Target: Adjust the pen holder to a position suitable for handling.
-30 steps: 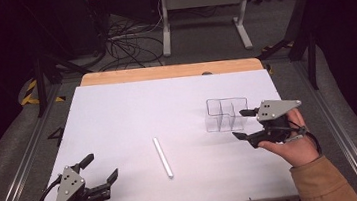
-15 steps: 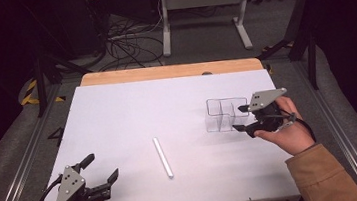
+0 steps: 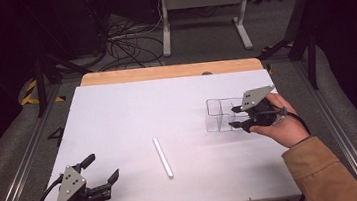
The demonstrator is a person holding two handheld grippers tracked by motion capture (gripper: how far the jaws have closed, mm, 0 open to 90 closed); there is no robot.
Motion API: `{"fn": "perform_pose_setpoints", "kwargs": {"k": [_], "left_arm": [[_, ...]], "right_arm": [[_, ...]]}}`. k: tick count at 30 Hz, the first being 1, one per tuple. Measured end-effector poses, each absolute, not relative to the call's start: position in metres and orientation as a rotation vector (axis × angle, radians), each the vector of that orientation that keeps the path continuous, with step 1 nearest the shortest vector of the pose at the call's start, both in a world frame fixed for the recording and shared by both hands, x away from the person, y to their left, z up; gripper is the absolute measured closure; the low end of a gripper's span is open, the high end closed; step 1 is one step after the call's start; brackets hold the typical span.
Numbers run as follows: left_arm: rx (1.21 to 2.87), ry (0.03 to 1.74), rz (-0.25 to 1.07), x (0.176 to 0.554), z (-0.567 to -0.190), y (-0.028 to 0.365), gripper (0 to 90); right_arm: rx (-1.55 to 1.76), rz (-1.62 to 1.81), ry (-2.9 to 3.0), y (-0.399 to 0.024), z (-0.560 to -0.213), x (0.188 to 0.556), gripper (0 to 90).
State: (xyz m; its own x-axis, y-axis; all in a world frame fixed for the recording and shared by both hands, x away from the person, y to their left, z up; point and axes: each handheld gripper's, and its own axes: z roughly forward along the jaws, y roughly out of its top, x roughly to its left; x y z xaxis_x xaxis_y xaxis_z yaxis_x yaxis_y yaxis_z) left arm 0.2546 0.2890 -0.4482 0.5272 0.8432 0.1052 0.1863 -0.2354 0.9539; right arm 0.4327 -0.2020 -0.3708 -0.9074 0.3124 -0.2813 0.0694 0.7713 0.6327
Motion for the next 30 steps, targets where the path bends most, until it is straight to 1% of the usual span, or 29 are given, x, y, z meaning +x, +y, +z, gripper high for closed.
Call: {"fn": "perform_pose_setpoints", "kwargs": {"k": [10,13,16,18,20,30], "left_arm": [[1.723,0.872,0.792,0.254,-0.448,0.289,14.1],[1.719,0.873,0.786,0.255,-0.448,0.290,14.0],[1.716,0.875,0.783,0.255,-0.449,0.290,14.0],[1.716,0.874,0.785,0.255,-0.449,0.289,14.0],[1.716,0.875,0.783,0.255,-0.449,0.289,14.0],[1.713,0.876,0.772,0.255,-0.449,0.290,13.9]], "right_arm": [[0.227,0.804,2.627,-0.198,-0.376,0.448,52.3],[0.240,0.748,2.636,-0.195,-0.379,0.452,51.0],[0.216,0.735,2.644,-0.193,-0.380,0.456,56.1],[0.226,0.731,2.650,-0.191,-0.382,0.457,56.7],[0.180,0.686,2.693,-0.187,-0.385,0.460,59.7],[0.172,0.655,2.744,-0.178,-0.396,0.470,67.5]]}}
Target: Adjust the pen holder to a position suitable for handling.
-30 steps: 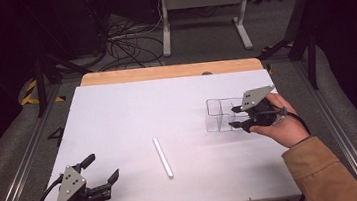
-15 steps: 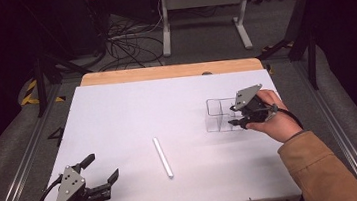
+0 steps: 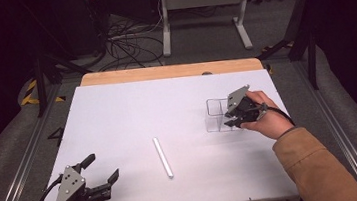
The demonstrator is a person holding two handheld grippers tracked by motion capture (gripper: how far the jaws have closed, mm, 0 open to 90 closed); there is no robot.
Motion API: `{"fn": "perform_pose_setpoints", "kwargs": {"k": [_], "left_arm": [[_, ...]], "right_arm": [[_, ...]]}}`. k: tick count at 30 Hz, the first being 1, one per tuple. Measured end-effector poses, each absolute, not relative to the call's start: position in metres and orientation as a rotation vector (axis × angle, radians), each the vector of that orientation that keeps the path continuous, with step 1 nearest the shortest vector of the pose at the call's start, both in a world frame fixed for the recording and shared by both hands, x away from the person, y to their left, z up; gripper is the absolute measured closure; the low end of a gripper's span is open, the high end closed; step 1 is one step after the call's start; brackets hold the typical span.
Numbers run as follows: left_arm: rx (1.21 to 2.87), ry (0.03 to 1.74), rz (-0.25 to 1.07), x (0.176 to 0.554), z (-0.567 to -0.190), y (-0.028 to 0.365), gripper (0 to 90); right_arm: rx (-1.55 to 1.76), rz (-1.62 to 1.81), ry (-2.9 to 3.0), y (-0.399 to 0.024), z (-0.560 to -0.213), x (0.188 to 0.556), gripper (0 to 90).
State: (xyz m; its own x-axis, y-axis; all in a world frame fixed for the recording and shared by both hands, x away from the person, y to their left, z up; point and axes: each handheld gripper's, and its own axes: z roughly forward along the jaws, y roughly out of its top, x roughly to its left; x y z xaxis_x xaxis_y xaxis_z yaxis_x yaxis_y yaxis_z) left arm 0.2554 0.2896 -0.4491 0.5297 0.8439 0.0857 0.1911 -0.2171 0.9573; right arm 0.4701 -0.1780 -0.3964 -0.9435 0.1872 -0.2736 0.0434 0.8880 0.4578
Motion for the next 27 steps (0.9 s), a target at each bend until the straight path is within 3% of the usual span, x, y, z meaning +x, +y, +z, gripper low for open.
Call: {"fn": "perform_pose_setpoints", "kwargs": {"k": [7,14,17,27], "left_arm": [[1.706,0.879,0.771,0.255,-0.449,0.291,13.8],[1.703,0.885,0.764,0.256,-0.450,0.290,13.8],[1.698,0.887,0.763,0.256,-0.450,0.291,13.9],[1.696,0.891,0.764,0.256,-0.450,0.291,14.1]], "right_arm": [[0.150,0.605,2.757,-0.172,-0.401,0.474,77.4],[0.111,0.609,2.768,-0.172,-0.399,0.475,79.4],[0.087,0.631,2.817,-0.172,-0.397,0.474,88.0],[0.030,0.675,2.797,-0.162,-0.383,0.464,88.2]]}}
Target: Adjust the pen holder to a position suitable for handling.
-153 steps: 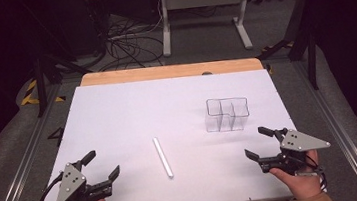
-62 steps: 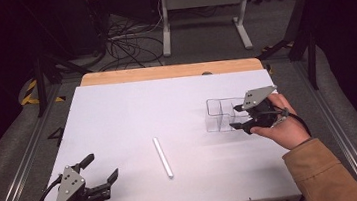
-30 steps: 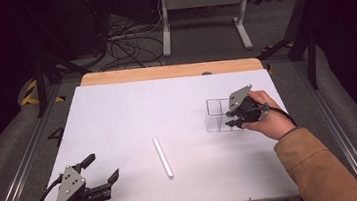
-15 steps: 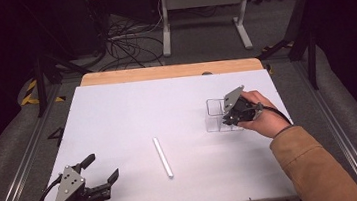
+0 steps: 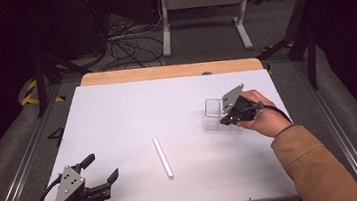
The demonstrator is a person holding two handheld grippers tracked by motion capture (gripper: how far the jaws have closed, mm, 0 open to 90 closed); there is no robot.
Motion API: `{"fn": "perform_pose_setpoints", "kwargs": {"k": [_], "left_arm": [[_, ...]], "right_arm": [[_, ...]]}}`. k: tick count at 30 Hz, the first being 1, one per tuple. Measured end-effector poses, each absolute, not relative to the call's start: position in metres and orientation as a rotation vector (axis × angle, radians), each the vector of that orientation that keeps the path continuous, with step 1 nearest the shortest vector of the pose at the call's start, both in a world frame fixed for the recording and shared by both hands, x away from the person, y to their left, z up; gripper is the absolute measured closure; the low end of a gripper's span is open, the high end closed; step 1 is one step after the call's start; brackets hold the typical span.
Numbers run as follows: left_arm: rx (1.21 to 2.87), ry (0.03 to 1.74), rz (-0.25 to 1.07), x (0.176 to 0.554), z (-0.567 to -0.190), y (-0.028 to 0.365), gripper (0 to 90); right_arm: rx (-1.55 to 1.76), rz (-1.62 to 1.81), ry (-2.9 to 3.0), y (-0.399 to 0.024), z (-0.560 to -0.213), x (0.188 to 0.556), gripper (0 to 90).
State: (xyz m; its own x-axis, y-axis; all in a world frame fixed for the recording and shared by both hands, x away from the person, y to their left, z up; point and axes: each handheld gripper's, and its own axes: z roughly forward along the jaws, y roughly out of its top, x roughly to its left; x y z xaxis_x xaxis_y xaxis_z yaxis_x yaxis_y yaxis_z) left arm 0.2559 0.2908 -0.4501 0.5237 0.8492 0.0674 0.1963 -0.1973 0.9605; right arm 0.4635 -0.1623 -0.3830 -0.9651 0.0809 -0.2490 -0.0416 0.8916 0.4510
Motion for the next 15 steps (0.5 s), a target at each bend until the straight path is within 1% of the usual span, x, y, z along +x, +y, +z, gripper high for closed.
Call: {"fn": "perform_pose_setpoints", "kwargs": {"k": [5,10,15], "left_arm": [[1.699,0.890,0.763,0.257,-0.451,0.290,14.1],[1.700,0.892,0.760,0.256,-0.451,0.291,14.1],[1.691,0.896,0.750,0.257,-0.451,0.293,14.1]], "right_arm": [[0.005,0.732,2.815,-0.145,-0.375,0.456,87.9],[-0.020,0.746,2.851,-0.117,-0.373,0.451,87.9],[-0.048,0.764,2.855,-0.100,-0.372,0.447,87.9]]}}
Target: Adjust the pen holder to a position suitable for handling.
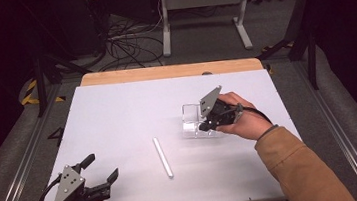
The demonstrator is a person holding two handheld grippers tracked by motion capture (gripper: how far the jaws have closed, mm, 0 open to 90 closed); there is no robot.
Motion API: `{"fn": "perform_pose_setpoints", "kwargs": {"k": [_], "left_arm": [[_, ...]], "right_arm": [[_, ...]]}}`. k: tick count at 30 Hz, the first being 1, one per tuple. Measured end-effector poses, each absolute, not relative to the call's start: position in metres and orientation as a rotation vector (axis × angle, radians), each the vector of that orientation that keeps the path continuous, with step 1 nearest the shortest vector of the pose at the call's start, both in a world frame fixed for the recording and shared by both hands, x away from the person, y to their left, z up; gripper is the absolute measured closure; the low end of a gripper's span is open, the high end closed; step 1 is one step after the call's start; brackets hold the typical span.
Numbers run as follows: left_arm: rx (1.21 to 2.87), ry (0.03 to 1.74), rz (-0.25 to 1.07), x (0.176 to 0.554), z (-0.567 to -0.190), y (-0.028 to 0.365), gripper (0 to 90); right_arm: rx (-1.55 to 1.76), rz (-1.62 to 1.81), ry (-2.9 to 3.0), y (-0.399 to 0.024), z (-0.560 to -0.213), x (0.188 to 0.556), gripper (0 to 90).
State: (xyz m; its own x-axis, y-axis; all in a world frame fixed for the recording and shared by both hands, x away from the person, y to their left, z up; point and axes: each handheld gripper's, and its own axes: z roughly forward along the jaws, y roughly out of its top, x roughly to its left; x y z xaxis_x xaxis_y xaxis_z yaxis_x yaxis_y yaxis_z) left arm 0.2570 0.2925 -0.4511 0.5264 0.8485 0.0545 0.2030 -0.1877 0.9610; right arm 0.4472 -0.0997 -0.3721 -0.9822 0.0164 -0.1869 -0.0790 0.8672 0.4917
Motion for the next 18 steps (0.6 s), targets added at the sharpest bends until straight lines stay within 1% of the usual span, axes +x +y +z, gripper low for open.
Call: {"fn": "perform_pose_setpoints", "kwargs": {"k": [5,18], "left_arm": [[1.695,0.893,0.750,0.257,-0.451,0.292,14.2],[1.711,0.884,0.753,0.258,-0.451,0.292,14.2]], "right_arm": [[-0.080,0.753,2.880,-0.079,-0.373,0.442,87.5],[-0.107,0.741,2.910,-0.049,-0.383,0.445,87.1]]}}
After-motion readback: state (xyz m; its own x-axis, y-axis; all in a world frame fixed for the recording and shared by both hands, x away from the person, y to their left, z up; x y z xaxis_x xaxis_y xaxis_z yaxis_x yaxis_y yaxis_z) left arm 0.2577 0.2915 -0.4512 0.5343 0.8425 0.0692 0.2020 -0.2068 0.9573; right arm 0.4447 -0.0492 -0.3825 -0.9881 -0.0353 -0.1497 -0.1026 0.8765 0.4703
